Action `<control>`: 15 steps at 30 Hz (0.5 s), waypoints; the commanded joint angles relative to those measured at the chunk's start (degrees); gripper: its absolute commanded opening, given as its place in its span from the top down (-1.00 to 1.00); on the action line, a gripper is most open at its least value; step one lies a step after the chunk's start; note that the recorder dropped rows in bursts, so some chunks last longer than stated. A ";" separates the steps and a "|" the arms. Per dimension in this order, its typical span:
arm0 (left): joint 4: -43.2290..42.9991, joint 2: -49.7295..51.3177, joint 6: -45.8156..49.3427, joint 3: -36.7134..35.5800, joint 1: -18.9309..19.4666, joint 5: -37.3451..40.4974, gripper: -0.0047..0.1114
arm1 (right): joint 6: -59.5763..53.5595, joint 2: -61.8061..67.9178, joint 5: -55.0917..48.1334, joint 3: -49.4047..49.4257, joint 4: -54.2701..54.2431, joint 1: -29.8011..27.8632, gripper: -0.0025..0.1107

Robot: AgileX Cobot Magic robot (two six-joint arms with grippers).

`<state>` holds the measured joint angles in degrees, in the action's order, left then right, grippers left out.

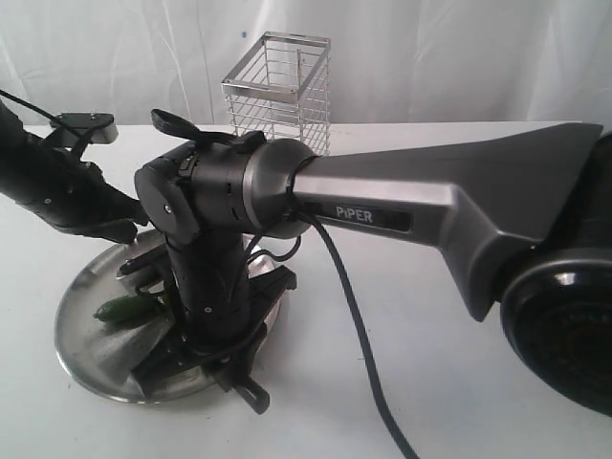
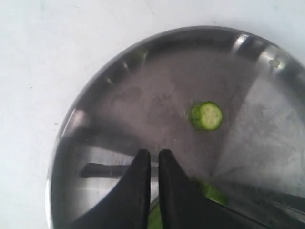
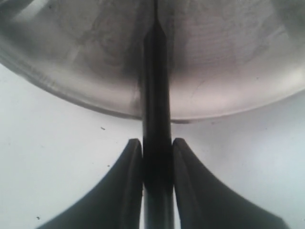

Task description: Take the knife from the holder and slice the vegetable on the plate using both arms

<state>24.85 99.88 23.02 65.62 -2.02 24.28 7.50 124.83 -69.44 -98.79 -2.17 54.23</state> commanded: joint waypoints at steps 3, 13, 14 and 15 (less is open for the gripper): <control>0.13 -2.18 -1.11 0.10 0.23 3.11 0.69 | -0.81 -0.91 -0.52 0.01 6.00 -0.03 0.96; 2.07 -3.24 -1.24 0.10 0.23 4.62 0.69 | 3.08 -3.16 -0.52 0.01 11.05 -0.32 0.96; 2.06 -3.24 -1.24 0.10 0.23 4.88 0.69 | 3.10 -3.27 0.69 0.13 9.10 -0.63 0.96; 2.33 -3.24 -1.24 0.10 0.23 5.01 0.69 | 2.38 -3.27 2.74 0.26 5.76 -0.95 0.96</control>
<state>25.90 97.50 22.05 65.62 -1.89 27.57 9.56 122.54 -69.35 -98.79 8.02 54.23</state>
